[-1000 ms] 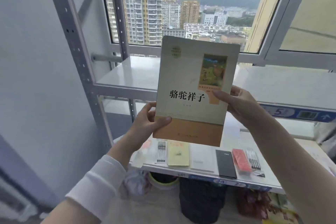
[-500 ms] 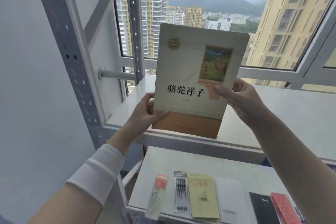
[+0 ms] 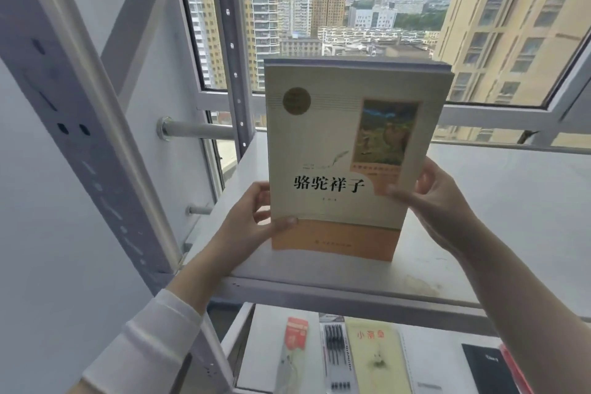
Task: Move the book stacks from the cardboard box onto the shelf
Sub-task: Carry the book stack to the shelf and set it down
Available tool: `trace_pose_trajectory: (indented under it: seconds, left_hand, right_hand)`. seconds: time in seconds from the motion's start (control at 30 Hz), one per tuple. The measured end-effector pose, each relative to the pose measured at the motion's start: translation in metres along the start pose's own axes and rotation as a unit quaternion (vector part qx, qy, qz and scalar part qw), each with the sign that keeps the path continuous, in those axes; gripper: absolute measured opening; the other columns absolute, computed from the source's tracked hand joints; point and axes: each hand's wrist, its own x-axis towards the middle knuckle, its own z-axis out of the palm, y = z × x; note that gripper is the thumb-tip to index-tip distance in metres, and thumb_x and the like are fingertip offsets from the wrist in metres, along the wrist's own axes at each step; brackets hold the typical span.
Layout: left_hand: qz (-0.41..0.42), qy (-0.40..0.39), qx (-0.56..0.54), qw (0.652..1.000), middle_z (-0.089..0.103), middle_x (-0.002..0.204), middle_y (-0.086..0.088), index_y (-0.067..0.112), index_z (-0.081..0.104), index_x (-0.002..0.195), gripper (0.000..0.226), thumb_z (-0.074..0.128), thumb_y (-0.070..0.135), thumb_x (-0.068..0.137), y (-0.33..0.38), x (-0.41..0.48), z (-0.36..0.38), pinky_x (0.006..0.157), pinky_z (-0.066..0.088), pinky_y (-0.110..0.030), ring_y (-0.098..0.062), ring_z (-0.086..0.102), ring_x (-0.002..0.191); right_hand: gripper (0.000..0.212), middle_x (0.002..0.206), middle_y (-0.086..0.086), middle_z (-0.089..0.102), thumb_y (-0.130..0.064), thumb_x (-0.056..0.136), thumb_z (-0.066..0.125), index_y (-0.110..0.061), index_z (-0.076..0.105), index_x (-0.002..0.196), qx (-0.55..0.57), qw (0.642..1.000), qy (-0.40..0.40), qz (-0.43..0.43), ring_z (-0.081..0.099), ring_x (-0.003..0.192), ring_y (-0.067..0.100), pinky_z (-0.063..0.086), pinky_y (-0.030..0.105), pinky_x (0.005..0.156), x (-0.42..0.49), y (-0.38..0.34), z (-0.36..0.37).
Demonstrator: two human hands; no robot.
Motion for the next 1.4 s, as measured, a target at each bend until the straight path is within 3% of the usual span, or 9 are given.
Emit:
trace_pose_trajectory:
  seconds: [0.23, 0.43, 0.53, 0.8, 1.0, 1.13, 1.2, 1.33, 1.4]
  left_hand:
    - [0.024, -0.014, 0.037, 0.999, 0.064, 0.116, -0.003, 0.035, 0.049, 0.107, 0.05, 0.079, 0.016, 0.072, 0.001, 0.008, -0.007, 0.084, 0.054, -0.027, -0.016, 0.059, 0.112]
    - [0.018, -0.014, 0.009, 1.0, 0.066, 0.115, 0.004, 0.033, 0.051, 0.103, 0.048, 0.078, 0.036, 0.063, 0.005, 0.006, -0.006, 0.092, 0.053, -0.047, -0.017, 0.058, 0.115]
    - [0.026, -0.009, -0.004, 1.0, 0.066, 0.112, 0.004, 0.034, 0.052, 0.1, 0.048, 0.076, 0.04, 0.058, 0.008, 0.008, -0.007, 0.091, 0.053, -0.05, -0.02, 0.058, 0.115]
    - [0.015, -0.009, -0.006, 1.0, 0.067, 0.112, 0.006, 0.03, 0.053, 0.107, 0.046, 0.076, 0.008, 0.074, -0.003, 0.008, -0.007, 0.097, 0.051, -0.041, -0.015, 0.06, 0.114]
    - [0.003, 0.02, 0.021, 1.0, 0.069, 0.102, 0.01, 0.025, 0.061, 0.104, 0.036, 0.077, 0.014, 0.073, 0.015, 0.017, -0.008, 0.081, 0.056, -0.02, -0.009, 0.065, 0.096]
    - [-0.078, -0.007, -0.025, 0.997, 0.072, 0.095, 0.002, 0.014, 0.064, 0.107, 0.028, 0.072, 0.015, 0.08, 0.037, 0.03, -0.015, 0.067, 0.056, -0.011, 0.0, 0.07, 0.074]
    - [-0.162, -0.037, -0.042, 0.985, 0.072, 0.095, -0.004, 0.009, 0.066, 0.103, 0.023, 0.069, 0.018, 0.083, 0.042, 0.038, -0.017, 0.062, 0.058, -0.014, -0.006, 0.07, 0.074]
    - [-0.304, -0.053, -0.042, 0.95, 0.069, 0.084, -0.004, 0.007, 0.064, 0.088, 0.02, 0.069, 0.026, 0.083, 0.036, 0.045, -0.016, 0.054, 0.058, -0.017, -0.008, 0.068, 0.062]
    - [-0.337, -0.059, -0.027, 0.939, 0.068, 0.081, -0.004, 0.01, 0.061, 0.086, 0.018, 0.068, 0.026, 0.084, 0.03, 0.043, -0.015, 0.053, 0.056, -0.018, -0.008, 0.067, 0.059]
  right_hand:
    - [0.058, 0.101, -0.005, 0.073, -0.051, 0.037, 0.088, -0.036, 0.07, 0.089, -0.008, 1.0, 0.024, -0.004, 0.066, 0.103, 0.019, 0.051, 0.042, 0.095, -0.005, 0.003, 0.003]
    - [0.068, 0.097, -0.006, 0.074, -0.05, 0.038, 0.088, -0.025, 0.064, 0.096, -0.013, 0.998, 0.053, -0.016, 0.067, 0.098, 0.015, 0.055, 0.029, 0.079, -0.006, 0.003, 0.006]
    - [0.067, 0.097, -0.007, 0.073, -0.048, 0.041, 0.088, -0.022, 0.064, 0.098, -0.016, 0.997, 0.067, -0.024, 0.067, 0.099, 0.016, 0.056, 0.031, 0.081, -0.005, 0.001, 0.008]
    - [0.056, 0.099, -0.013, 0.072, -0.041, 0.047, 0.087, -0.028, 0.064, 0.097, -0.049, 0.996, 0.067, 0.026, 0.066, 0.1, 0.006, 0.055, 0.031, 0.085, -0.015, 0.018, 0.006]
    - [0.037, 0.098, -0.007, 0.074, -0.022, 0.066, 0.072, -0.018, 0.065, 0.102, -0.024, 0.994, 0.078, 0.069, 0.07, 0.091, 0.01, 0.057, 0.03, 0.081, -0.006, 0.006, 0.008]
    - [0.03, 0.087, -0.003, 0.076, -0.027, 0.073, 0.069, -0.011, 0.068, 0.098, -0.033, 0.981, 0.051, 0.184, 0.071, 0.081, 0.012, 0.057, 0.027, 0.071, 0.013, -0.01, 0.003]
    - [0.022, 0.077, -0.001, 0.073, -0.027, 0.079, 0.068, -0.007, 0.066, 0.089, -0.04, 0.963, 0.058, 0.262, 0.069, 0.072, 0.012, 0.056, 0.024, 0.059, 0.025, -0.012, 0.003]
    - [0.039, 0.085, 0.009, 0.067, -0.026, 0.077, 0.071, 0.001, 0.058, 0.102, -0.042, 0.912, 0.061, 0.403, 0.065, 0.074, 0.019, 0.057, 0.026, 0.054, 0.037, 0.001, 0.009]
    - [0.03, 0.081, 0.009, 0.064, -0.023, 0.08, 0.069, 0.0, 0.057, 0.095, -0.057, 0.896, 0.055, 0.437, 0.061, 0.071, 0.018, 0.055, 0.023, 0.048, 0.037, 0.007, 0.015]
